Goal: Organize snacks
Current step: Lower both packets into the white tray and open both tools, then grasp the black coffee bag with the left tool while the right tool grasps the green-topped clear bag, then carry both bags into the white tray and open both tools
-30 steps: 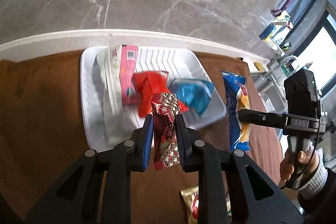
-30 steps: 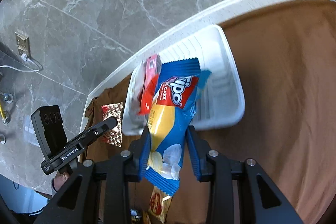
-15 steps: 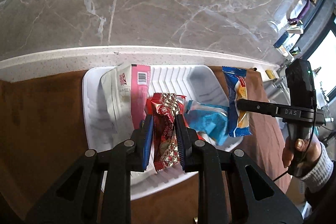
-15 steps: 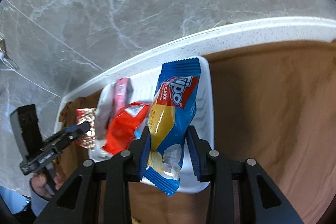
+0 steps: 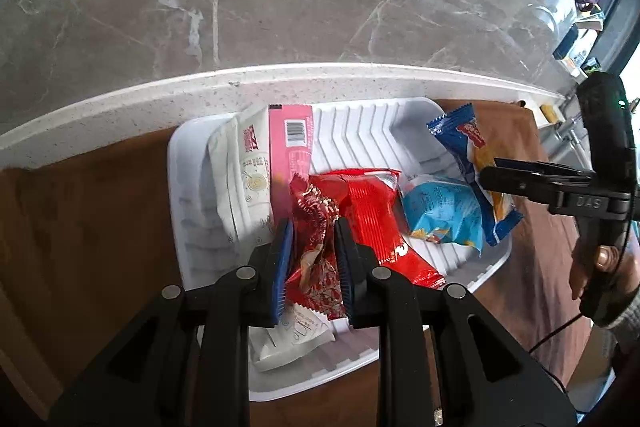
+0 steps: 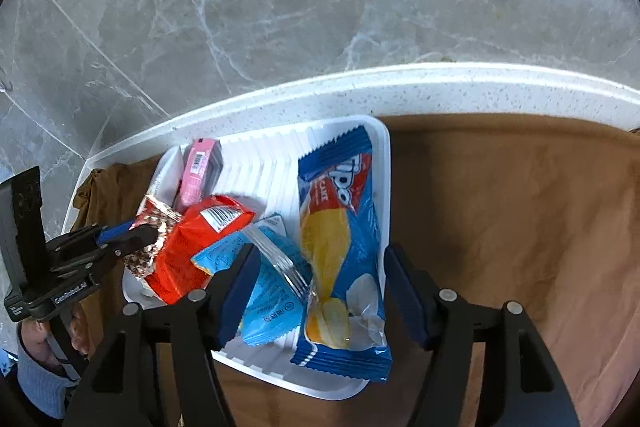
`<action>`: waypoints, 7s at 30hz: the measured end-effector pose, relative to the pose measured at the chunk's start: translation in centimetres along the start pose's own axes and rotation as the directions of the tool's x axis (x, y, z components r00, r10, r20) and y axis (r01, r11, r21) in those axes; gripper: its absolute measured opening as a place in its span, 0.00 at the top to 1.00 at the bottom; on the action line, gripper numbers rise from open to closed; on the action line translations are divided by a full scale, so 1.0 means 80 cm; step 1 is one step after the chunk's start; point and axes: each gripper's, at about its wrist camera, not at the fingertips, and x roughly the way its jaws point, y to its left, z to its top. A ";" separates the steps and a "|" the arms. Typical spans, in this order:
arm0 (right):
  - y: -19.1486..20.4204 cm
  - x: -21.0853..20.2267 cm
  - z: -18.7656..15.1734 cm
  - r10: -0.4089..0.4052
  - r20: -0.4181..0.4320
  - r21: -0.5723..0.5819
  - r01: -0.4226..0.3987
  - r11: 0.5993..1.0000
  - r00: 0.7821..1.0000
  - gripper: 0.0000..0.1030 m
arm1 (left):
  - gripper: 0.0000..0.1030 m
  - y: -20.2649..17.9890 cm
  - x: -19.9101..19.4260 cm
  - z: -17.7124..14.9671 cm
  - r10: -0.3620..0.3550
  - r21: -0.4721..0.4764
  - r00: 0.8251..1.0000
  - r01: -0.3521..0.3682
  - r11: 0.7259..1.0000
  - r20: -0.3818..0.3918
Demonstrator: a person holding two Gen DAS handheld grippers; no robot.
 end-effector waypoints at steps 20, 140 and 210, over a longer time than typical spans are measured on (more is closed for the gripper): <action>0.037 -0.018 -0.036 0.040 0.037 -0.003 -0.040 0.999 0.999 0.26 | 0.81 -0.003 -0.048 -0.008 -0.022 -0.011 0.996 0.023 1.000 0.085; 0.119 -0.102 -0.361 -0.141 -0.137 -0.374 0.081 0.924 0.981 0.54 | 0.58 -0.063 -0.153 -0.399 -0.132 -0.242 0.972 0.082 0.967 -0.195; 0.067 0.026 0.036 0.047 0.011 -0.113 -0.046 0.993 0.999 0.37 | 0.58 0.024 0.020 0.042 -0.093 -0.068 0.992 0.087 0.994 -0.090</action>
